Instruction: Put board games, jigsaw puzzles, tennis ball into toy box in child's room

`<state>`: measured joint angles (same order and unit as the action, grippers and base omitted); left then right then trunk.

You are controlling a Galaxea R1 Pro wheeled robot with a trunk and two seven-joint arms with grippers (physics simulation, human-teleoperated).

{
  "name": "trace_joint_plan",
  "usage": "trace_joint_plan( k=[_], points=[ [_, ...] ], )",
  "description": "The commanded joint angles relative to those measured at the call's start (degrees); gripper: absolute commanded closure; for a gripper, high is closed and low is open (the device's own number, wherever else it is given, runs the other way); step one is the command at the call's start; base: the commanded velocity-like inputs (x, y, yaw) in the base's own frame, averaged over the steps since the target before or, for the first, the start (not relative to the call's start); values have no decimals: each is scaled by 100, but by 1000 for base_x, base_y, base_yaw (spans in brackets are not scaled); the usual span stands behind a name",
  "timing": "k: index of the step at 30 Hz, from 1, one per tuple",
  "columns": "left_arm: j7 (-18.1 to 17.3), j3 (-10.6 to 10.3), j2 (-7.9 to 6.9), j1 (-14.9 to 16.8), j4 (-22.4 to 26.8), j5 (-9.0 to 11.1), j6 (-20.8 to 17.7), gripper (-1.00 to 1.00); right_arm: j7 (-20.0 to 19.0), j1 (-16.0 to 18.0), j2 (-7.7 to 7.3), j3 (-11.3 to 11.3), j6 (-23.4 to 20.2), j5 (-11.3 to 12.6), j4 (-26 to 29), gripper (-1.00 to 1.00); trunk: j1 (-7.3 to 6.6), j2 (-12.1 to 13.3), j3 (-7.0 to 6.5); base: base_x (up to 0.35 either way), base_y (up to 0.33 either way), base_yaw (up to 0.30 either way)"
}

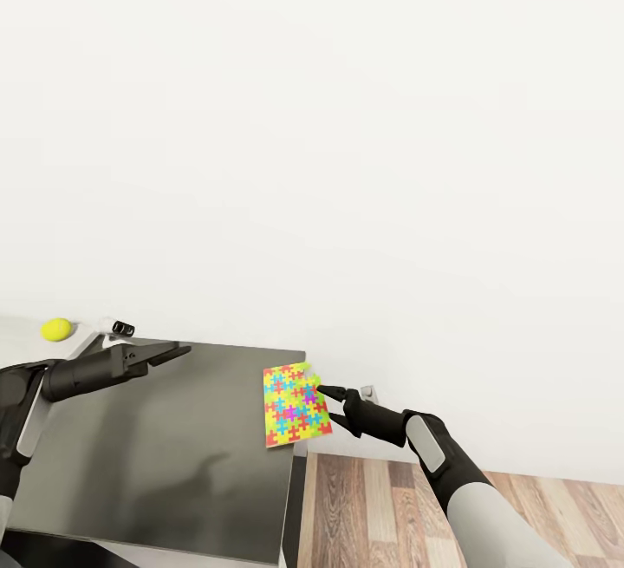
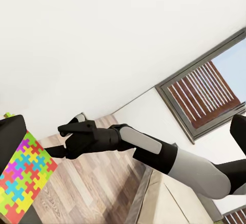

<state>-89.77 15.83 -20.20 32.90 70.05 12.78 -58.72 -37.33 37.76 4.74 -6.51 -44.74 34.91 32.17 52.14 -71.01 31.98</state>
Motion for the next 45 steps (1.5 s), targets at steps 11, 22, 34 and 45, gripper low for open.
trace_joint_plan(
  k=[11,22,34,45],
  points=[
    [-23,-1,3,0,0,-4,-61,-100,-12,4,6,-35,-35,-11,0,-100,0,-3,5,0,67,0],
    [-23,-1,7,-1,0,-4,-61,-100,-12,4,7,-38,-35,-11,0,-100,0,-3,5,0,6,0],
    [-23,4,0,-1,-4,-3,-60,-100,-12,4,6,-35,-35,-11,0,100,0,-3,5,0,0,0],
    [-23,41,-5,-3,-9,-4,-69,-100,-12,4,3,-34,-33,-11,0,100,-220,398,-174,0,0,0]
  ],
)
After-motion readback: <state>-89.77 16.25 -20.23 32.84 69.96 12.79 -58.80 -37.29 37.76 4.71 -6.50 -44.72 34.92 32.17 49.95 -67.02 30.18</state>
